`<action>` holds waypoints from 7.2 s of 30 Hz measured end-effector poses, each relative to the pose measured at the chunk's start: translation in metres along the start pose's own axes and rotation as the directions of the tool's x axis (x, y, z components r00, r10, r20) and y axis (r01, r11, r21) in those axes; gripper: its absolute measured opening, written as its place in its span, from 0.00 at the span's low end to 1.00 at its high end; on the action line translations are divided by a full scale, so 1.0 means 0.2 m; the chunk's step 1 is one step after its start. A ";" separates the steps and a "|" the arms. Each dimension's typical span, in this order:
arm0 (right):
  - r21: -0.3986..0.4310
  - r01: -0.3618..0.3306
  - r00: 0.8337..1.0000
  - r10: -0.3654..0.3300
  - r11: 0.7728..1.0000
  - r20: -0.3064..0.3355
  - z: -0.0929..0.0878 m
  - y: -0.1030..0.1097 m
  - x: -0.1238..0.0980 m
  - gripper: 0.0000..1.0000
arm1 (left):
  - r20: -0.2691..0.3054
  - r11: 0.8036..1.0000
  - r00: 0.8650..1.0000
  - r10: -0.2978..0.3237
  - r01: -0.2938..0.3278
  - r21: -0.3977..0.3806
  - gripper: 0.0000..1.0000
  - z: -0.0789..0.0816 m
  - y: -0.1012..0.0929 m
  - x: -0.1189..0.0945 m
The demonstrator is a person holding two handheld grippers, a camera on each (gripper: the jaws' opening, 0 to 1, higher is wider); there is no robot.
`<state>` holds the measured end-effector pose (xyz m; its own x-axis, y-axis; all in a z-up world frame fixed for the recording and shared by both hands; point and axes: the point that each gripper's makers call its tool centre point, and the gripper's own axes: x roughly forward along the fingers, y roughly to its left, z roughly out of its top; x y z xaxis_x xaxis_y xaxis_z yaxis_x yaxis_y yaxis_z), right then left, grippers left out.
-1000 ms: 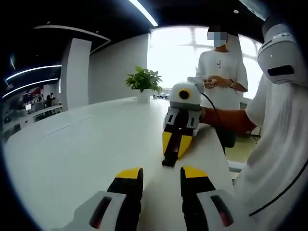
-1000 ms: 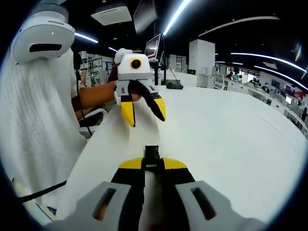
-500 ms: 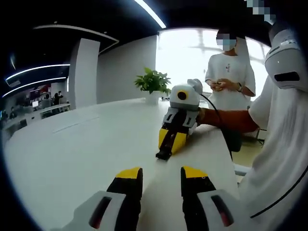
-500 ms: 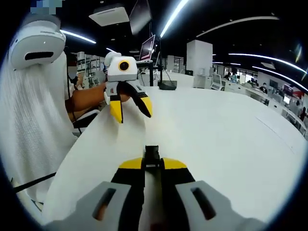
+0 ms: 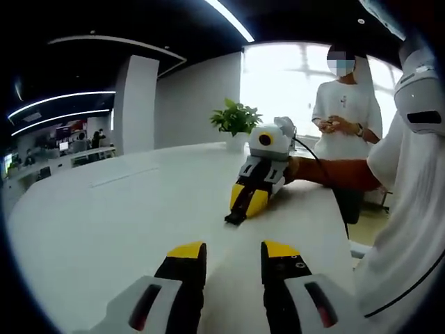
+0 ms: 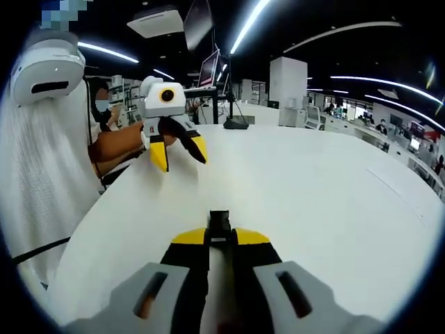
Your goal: Snap the two parts of the plastic buckle together until the buckle closes and remains connected.
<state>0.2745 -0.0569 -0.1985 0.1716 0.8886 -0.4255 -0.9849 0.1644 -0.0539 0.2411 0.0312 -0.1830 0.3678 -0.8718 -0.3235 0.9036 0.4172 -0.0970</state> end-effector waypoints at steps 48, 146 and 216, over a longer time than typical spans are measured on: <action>0.012 0.001 1.000 -0.001 1.000 0.008 -0.01 -0.48 0.06 0.12 | 0.035 0.990 0.991 0.131 -0.129 -0.058 0.31 0.02 0.11 -0.09; 0.041 0.014 0.999 -0.016 0.999 0.050 0.00 -0.78 0.10 0.36 | 0.048 0.984 0.984 0.170 -0.167 -0.064 0.31 0.02 0.16 -0.14; 0.386 0.715 0.667 -0.735 0.583 -0.127 -0.09 0.02 -0.42 0.41 | 0.066 0.893 0.897 0.437 -0.423 -0.156 0.41 0.06 0.22 -0.18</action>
<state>0.2563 -0.1390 -0.1792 0.8351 0.4172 -0.3585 -0.4426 0.8966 0.0125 0.2702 0.0769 -0.1647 0.7391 -0.6169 -0.2704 0.6169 0.7812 -0.0961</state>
